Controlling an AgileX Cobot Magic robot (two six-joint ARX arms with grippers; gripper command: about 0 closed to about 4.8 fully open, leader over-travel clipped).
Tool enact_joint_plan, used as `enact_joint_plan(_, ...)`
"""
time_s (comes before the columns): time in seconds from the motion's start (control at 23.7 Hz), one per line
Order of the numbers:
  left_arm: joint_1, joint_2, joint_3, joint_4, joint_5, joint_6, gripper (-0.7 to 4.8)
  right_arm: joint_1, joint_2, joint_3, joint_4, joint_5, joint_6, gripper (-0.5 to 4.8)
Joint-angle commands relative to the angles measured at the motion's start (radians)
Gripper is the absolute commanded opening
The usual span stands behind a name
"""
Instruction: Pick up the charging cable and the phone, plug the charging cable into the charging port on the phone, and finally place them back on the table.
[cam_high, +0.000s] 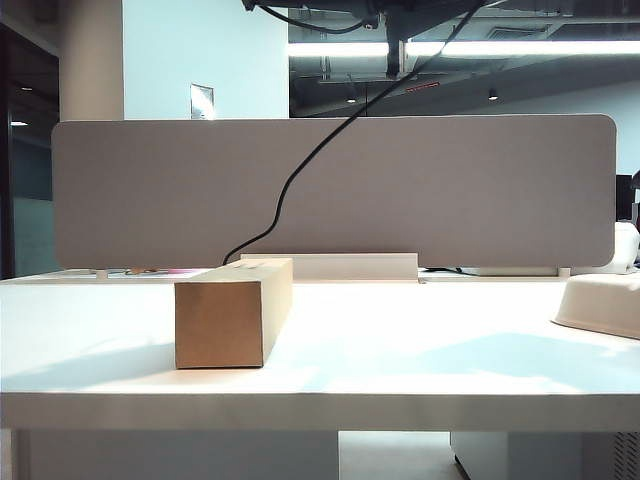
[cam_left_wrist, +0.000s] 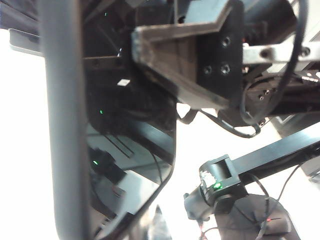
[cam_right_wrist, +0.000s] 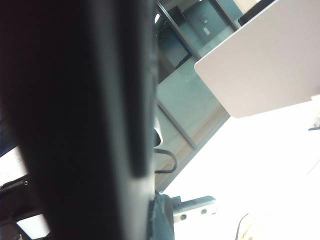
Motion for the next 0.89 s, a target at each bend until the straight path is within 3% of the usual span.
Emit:
enact_joint_plan(0.04, -0.002, -0.007, 0.014, 0.107, -0.021, -0.011, -0.06, 0.031, -0.003, -0.003, -0.032, -0.089, -0.022, -0.05)
enact_joint_plan(0.21, -0.001, -0.007, 0.014, 0.085, -0.022, -0.01, -0.05, 0.027, -0.003, -0.003, -0.032, -0.052, -0.025, -0.05)
enact_joint_plan(0.34, 0.004, -0.007, 0.014, 0.011, -0.025, -0.007, 0.89, 0.023, -0.003, -0.003, -0.033, -0.001, -0.05, -0.05)
enact_joint_plan(0.51, 0.006, -0.007, 0.015, -0.131, -0.042, 0.076, 0.96, 0.023, -0.003, -0.003, -0.035, 0.071, -0.051, -0.05)
enact_joint_plan(0.68, 0.022, -0.007, 0.015, -0.278, -0.057, 0.154, 2.53, -0.012, -0.003, -0.003, -0.064, 0.15, -0.052, -0.05)
enact_joint_plan(0.89, 0.08, -0.009, 0.019, -0.431, -0.07, 0.193, 2.33, -0.09, -0.003, -0.003, -0.297, 0.231, -0.082, -0.05)
